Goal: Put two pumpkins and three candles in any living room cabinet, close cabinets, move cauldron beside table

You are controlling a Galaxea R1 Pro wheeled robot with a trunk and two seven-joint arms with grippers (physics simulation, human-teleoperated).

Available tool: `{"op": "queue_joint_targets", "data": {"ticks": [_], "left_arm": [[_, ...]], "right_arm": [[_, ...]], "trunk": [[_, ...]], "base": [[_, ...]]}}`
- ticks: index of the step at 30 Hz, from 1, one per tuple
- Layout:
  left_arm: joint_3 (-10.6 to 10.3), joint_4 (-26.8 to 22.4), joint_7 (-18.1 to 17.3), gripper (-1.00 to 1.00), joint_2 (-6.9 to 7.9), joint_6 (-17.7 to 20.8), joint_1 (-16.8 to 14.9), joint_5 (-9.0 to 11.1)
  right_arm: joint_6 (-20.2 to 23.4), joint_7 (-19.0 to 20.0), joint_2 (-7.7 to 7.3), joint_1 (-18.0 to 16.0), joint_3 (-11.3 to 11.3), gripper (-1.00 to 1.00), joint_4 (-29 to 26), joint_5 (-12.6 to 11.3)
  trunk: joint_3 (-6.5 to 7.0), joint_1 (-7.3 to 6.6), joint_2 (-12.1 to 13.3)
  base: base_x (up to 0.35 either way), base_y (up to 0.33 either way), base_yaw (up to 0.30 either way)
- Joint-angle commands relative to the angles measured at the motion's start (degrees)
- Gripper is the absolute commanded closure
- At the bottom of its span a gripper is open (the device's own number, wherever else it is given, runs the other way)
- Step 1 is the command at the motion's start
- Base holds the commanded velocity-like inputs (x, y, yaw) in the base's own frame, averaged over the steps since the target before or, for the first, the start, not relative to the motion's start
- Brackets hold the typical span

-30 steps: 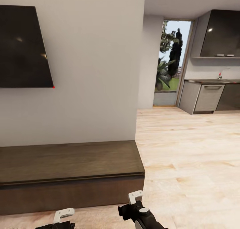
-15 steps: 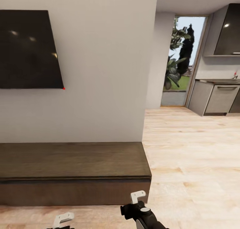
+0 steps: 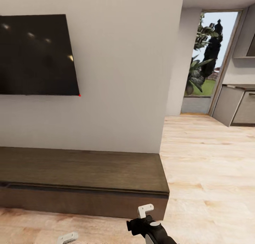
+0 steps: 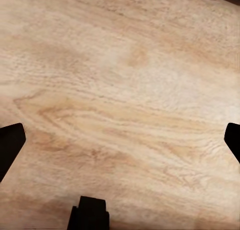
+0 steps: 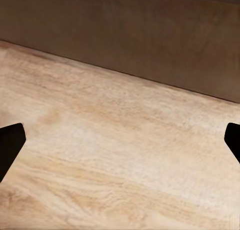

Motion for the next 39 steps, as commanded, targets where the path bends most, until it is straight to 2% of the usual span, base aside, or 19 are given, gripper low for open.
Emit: {"op": "queue_joint_targets", "data": {"ticks": [1,13,25,39], "left_arm": [[-0.02,-0.06,0.35,-1.00,0.00,0.23,-0.01,0.60],[-0.14,0.04,0.30,-1.00,-0.04,-1.79,0.00,0.54],[-0.26,0.04,0.14,-1.00,-0.06,-3.83,0.01,0.43],[-0.37,0.06,0.34,-1.00,-0.13,-4.10,-0.04,0.40]], "right_arm": [[0.16,-0.46,-0.07,-0.05,0.18,-1.00,-0.07,-0.61],[-0.43,-0.01,-0.31,0.08,0.26,-1.00,-0.01,-0.51],[-0.47,0.07,-0.24,0.09,0.36,-1.00,-0.01,-0.41],[-0.13,0.07,0.08,0.09,0.62,-1.00,0.16,-0.27]], "trunk": [[0.05,-0.24,0.39],[1.99,-2.87,5.20],[4.11,-5.51,10.01],[6.29,-8.58,15.63]], "base": [[0.000,0.000,0.201],[0.000,0.000,0.113],[0.000,0.000,0.261],[0.000,0.000,0.275]]}}
